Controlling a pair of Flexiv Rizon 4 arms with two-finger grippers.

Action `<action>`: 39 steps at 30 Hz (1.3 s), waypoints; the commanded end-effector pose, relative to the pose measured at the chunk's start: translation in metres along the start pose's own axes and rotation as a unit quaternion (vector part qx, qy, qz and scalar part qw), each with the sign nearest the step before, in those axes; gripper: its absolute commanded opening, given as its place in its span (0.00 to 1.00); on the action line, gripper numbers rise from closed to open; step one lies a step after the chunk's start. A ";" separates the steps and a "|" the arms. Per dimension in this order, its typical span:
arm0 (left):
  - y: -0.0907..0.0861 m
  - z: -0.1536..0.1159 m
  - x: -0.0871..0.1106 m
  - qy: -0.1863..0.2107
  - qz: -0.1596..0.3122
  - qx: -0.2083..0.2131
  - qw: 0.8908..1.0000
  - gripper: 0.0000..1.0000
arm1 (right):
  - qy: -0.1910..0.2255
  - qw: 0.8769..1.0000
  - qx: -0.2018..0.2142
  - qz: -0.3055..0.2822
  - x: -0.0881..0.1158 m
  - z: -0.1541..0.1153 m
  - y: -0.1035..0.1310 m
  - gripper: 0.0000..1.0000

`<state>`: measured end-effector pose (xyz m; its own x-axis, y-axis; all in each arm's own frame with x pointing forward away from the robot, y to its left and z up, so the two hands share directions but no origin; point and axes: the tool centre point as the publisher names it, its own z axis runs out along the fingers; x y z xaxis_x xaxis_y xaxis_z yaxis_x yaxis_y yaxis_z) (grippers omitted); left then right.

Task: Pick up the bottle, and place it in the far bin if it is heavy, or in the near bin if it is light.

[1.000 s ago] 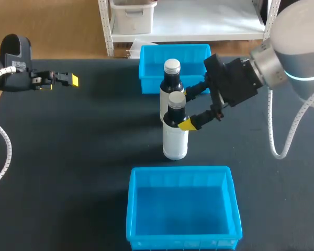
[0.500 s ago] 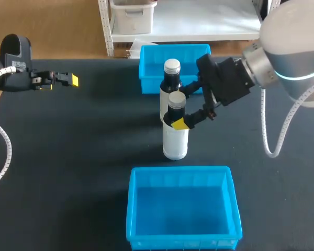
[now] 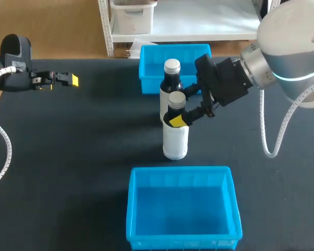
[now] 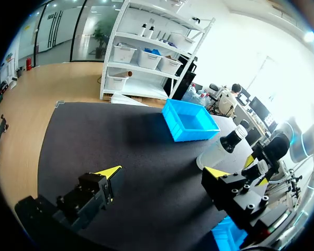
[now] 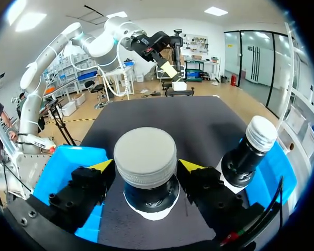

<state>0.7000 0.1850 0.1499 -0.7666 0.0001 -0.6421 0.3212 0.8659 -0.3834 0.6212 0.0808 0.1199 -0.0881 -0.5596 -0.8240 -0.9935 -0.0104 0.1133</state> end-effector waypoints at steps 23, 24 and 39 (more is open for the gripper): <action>0.000 0.000 0.000 0.000 0.000 0.000 1.000 1.00 | -0.012 1.000 0.008 -0.012 -0.008 -0.011 0.000 0.00; 0.000 0.000 0.000 0.000 0.000 0.000 1.000 1.00 | -0.012 1.000 0.010 -0.013 -0.009 -0.012 0.000 0.00; 0.000 0.000 0.000 0.000 0.000 0.000 1.000 1.00 | -0.003 0.998 0.055 -0.009 -0.013 -0.064 -0.009 0.00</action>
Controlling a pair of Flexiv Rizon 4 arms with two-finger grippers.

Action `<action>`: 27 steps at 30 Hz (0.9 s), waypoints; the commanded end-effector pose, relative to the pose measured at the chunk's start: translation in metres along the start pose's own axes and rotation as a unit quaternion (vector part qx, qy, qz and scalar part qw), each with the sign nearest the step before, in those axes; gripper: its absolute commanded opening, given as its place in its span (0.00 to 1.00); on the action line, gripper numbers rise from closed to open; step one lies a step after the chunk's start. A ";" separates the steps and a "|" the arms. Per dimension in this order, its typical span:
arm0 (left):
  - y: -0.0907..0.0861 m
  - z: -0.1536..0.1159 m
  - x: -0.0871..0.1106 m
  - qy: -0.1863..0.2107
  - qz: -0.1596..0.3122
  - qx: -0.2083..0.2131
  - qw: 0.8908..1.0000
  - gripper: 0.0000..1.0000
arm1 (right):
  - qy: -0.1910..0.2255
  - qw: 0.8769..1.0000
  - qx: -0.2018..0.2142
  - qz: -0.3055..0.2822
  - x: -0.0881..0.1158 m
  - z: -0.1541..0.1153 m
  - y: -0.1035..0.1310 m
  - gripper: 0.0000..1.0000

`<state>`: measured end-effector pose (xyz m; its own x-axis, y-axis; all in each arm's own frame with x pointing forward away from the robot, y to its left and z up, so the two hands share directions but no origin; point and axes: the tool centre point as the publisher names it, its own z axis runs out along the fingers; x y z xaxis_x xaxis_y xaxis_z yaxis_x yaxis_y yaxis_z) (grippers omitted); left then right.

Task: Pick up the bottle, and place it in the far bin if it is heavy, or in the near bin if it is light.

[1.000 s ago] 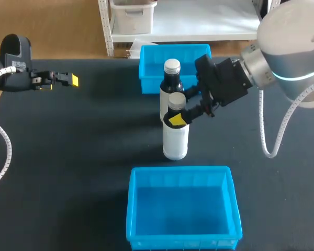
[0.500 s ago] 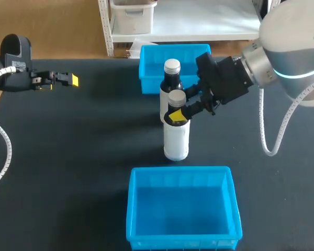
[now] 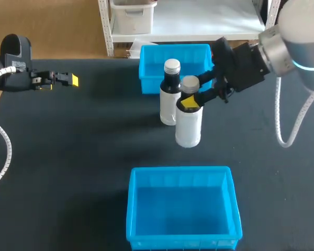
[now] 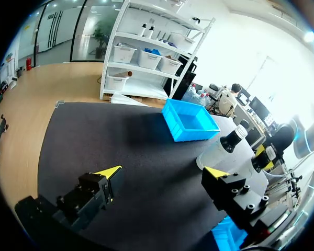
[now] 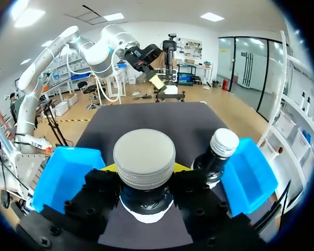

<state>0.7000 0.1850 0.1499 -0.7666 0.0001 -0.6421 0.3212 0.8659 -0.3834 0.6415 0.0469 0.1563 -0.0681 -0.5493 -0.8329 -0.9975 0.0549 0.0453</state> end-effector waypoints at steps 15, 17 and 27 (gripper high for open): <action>0.000 0.000 0.000 0.000 0.000 0.000 1.000 1.00 | -0.009 0.999 0.020 0.023 0.006 -0.060 -0.010 0.00; 0.000 0.000 0.000 0.000 0.000 0.000 1.000 1.00 | -0.011 0.999 0.024 0.025 0.007 -0.065 -0.012 0.00; 0.000 0.000 0.000 0.000 0.000 0.000 1.000 1.00 | -0.005 0.999 0.042 0.025 0.006 -0.091 -0.011 0.00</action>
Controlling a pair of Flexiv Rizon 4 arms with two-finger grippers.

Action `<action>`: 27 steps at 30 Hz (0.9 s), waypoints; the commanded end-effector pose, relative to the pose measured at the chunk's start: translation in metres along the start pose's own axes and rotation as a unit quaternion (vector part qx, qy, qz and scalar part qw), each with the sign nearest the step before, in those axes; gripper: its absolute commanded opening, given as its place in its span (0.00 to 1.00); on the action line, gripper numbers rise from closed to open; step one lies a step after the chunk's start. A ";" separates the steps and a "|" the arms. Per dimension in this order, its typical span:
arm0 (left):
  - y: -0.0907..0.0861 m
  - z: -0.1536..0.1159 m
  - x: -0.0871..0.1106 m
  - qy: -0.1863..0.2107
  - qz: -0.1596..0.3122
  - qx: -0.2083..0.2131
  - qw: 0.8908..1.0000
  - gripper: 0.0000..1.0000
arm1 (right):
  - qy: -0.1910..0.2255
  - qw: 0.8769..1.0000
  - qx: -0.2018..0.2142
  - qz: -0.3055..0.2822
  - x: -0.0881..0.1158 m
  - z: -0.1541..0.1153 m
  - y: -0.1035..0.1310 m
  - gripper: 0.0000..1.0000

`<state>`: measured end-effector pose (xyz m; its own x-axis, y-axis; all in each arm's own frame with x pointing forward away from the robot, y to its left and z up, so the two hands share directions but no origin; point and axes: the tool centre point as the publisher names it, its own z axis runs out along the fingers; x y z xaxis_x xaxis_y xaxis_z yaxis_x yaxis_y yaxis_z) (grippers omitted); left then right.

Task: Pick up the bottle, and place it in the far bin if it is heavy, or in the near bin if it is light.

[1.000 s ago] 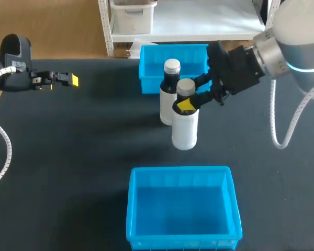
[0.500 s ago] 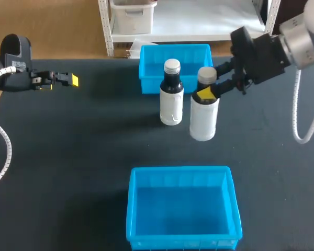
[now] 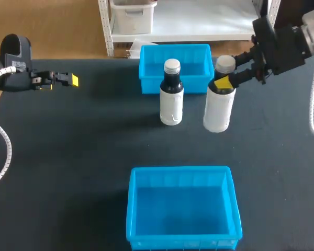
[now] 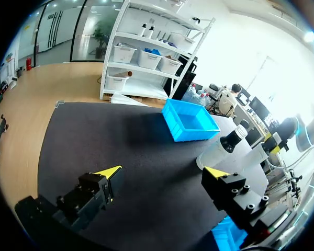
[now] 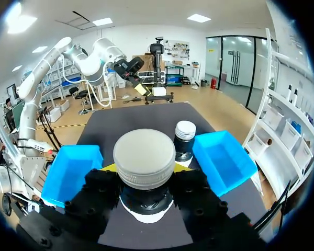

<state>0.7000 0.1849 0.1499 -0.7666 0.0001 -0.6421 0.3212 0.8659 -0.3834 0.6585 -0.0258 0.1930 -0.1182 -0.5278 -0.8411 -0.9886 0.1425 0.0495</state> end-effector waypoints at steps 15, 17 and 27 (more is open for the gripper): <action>0.000 0.000 0.000 0.000 0.000 0.000 1.000 1.00 | 0.013 1.000 0.024 -0.013 -0.028 -0.035 0.049 0.00; 0.000 0.000 0.000 0.000 0.000 0.000 1.000 1.00 | 0.013 1.000 0.022 -0.016 -0.034 -0.032 0.058 0.00; 0.000 0.000 0.000 0.000 0.000 0.000 1.000 1.00 | 0.007 1.000 -0.005 -0.027 -0.065 -0.003 0.112 0.00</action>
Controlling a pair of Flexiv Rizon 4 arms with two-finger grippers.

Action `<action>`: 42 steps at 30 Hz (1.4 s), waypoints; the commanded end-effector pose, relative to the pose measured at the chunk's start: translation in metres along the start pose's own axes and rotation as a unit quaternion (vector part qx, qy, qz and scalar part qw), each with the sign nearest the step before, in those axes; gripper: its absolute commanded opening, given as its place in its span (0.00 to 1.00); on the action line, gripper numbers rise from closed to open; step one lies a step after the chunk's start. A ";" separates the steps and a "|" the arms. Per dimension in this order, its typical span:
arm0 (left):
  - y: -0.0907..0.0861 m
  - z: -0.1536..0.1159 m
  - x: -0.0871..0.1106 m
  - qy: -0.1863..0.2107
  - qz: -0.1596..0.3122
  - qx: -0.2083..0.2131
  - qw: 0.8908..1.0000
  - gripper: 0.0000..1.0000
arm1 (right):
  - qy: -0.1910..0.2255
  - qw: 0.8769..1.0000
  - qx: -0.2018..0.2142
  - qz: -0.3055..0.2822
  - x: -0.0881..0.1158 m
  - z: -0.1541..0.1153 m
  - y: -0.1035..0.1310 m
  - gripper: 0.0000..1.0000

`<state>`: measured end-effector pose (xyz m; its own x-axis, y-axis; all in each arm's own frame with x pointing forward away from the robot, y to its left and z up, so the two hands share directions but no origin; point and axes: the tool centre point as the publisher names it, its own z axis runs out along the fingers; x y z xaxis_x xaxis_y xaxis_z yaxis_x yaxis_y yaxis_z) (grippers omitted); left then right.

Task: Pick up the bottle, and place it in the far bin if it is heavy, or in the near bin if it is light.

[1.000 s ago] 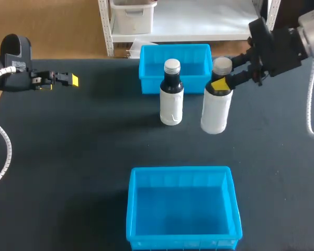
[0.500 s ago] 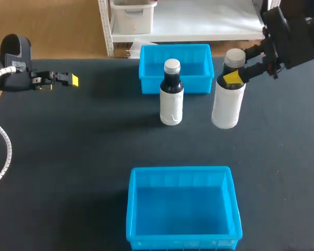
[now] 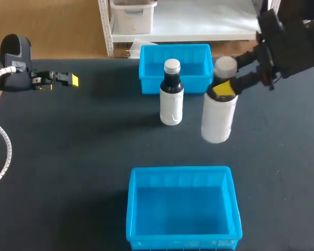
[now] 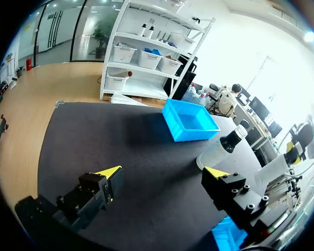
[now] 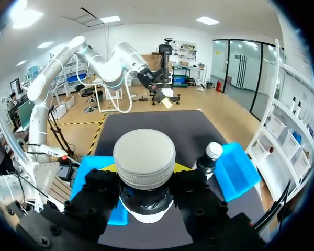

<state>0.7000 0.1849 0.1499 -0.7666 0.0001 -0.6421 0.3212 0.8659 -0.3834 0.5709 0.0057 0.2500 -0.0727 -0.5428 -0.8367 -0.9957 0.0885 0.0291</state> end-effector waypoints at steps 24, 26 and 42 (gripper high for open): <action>0.000 0.000 0.000 0.000 0.000 0.000 1.000 1.00 | -0.021 0.993 -0.110 -0.035 -0.022 0.099 0.107 0.00; 0.000 0.000 0.000 0.000 0.000 0.000 1.000 1.00 | -0.022 0.992 -0.119 -0.035 -0.018 0.106 0.109 0.00; 0.000 0.000 0.000 0.000 0.000 0.000 1.000 1.00 | -0.028 0.986 -0.163 -0.029 0.007 0.133 0.117 0.00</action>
<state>0.7000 0.1850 0.1499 -0.7666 0.0001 -0.6421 0.3212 0.8659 -0.3834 0.4578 0.1208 0.1789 -0.0215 -0.4979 -0.8670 -0.9665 -0.2116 0.1454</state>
